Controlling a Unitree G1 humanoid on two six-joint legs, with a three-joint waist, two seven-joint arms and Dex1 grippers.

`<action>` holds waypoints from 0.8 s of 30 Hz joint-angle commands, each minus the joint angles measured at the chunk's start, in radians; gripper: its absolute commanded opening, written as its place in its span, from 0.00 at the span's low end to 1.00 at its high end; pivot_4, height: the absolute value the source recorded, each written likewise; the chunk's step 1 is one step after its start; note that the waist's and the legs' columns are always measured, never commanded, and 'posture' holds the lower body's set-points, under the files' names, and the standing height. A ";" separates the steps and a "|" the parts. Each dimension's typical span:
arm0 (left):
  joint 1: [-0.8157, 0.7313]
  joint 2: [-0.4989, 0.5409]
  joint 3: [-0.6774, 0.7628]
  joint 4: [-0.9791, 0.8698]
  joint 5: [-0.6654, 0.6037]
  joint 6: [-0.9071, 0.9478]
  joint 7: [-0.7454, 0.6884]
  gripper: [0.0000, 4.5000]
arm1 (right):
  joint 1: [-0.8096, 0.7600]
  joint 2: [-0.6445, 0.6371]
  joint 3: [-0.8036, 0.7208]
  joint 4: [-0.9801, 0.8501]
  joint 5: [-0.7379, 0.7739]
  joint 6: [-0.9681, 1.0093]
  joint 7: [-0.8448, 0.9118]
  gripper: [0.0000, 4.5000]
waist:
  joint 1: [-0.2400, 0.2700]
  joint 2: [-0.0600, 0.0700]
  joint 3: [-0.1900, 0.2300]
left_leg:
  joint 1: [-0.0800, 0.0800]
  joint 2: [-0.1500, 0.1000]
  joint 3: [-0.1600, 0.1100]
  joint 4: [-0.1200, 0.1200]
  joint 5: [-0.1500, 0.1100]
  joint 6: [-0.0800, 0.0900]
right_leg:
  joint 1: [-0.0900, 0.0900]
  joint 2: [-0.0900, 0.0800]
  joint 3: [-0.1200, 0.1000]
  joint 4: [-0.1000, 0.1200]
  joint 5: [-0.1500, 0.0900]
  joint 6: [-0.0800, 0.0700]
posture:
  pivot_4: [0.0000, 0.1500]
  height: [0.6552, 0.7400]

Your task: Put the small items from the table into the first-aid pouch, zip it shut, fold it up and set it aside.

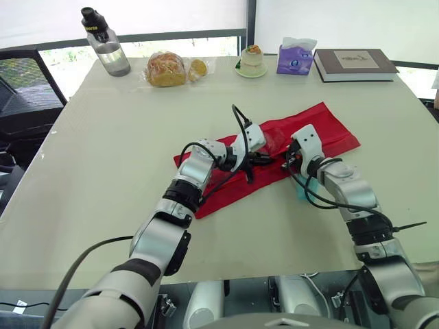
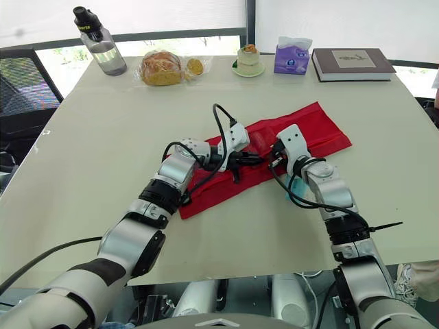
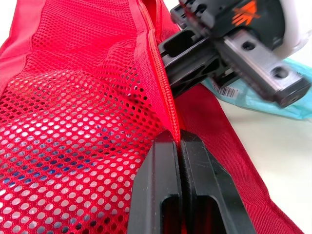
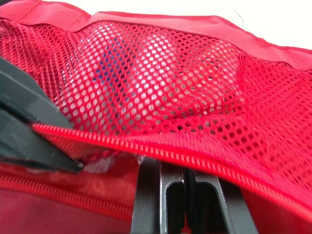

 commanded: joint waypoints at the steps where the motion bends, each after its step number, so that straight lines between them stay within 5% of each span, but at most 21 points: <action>1: 0.007 -0.004 -0.014 -0.033 -0.008 -0.010 -0.015 0.00 | 0.003 -0.015 -0.026 -0.044 -0.003 -0.052 -0.004 0.00 | 0.000 0.000 0.000 | 0.000 0.000 0.000 0.000 0.000 0.000 | 0.000 0.000 0.000 0.000 0.000 0.000 | 1.00 1.00; 14: -0.082 0.106 -0.001 0.150 0.041 -0.155 -0.031 0.00 | 0.291 -0.157 -0.155 -0.476 0.128 -0.128 0.119 0.00 | -0.004 0.000 0.000 | 0.001 0.001 -0.001 0.000 0.000 0.000 | 0.000 0.002 0.000 0.000 0.000 0.000 | 1.00 1.00; 24: -0.116 0.245 0.012 0.243 0.058 -0.247 -0.104 0.00 | 0.528 -0.264 -0.452 -0.694 0.430 -0.014 0.198 0.00 | -0.002 0.000 0.000 | 0.001 0.002 0.001 0.000 0.000 0.000 | 0.000 0.002 0.001 0.000 0.000 0.000 | 1.00 1.00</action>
